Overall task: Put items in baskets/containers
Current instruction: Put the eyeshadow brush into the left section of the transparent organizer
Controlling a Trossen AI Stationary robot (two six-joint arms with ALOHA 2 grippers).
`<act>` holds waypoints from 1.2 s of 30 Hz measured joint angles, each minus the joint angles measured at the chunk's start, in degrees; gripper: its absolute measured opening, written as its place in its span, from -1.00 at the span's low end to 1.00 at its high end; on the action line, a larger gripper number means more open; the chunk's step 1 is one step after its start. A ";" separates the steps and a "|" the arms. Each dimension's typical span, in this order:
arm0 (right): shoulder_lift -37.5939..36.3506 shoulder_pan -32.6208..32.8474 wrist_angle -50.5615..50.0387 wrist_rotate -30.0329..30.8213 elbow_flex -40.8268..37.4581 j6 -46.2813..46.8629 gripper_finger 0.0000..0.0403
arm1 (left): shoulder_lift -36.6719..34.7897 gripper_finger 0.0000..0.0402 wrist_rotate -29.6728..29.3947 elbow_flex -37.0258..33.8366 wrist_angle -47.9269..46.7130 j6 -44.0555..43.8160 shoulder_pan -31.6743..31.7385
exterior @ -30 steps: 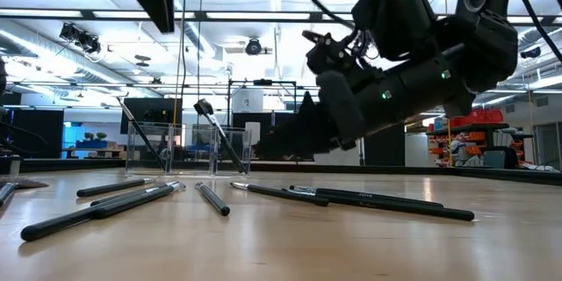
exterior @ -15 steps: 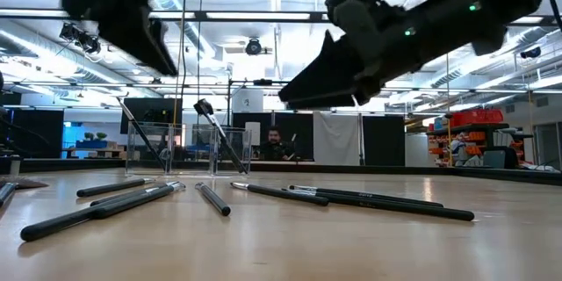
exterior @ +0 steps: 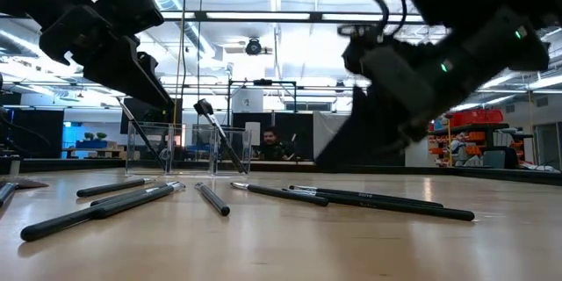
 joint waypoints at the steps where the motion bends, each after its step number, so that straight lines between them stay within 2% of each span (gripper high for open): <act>1: 0.97 0.03 0.20 0.04 0.00 0.93 0.11 | 0.00 -0.10 0.00 0.00 0.02 0.00 0.00; 8: 4.51 0.40 4.34 2.44 0.07 1.59 0.11 | 0.00 -0.10 0.00 0.00 -0.02 -0.02 0.02; 16: 4.60 0.70 3.28 4.30 0.13 2.68 0.07 | 0.00 -0.10 0.00 0.00 -0.04 -0.04 0.02; 19: 4.60 0.62 3.08 4.19 0.12 2.69 -0.08 | 0.00 -0.10 0.00 0.00 -0.06 -0.04 0.02; 25: 5.08 -0.42 2.84 3.42 0.07 4.19 -0.54 | 0.00 -0.10 0.00 0.00 -0.07 -0.04 0.02; 30: 5.57 -2.96 2.11 -0.48 0.14 7.00 -0.84 | 0.02 -0.10 0.00 0.00 0.01 0.02 0.02; 36: 7.04 -5.10 3.85 -1.49 0.28 4.54 -0.93 | 0.02 -0.10 0.02 0.00 2.73 0.04 0.09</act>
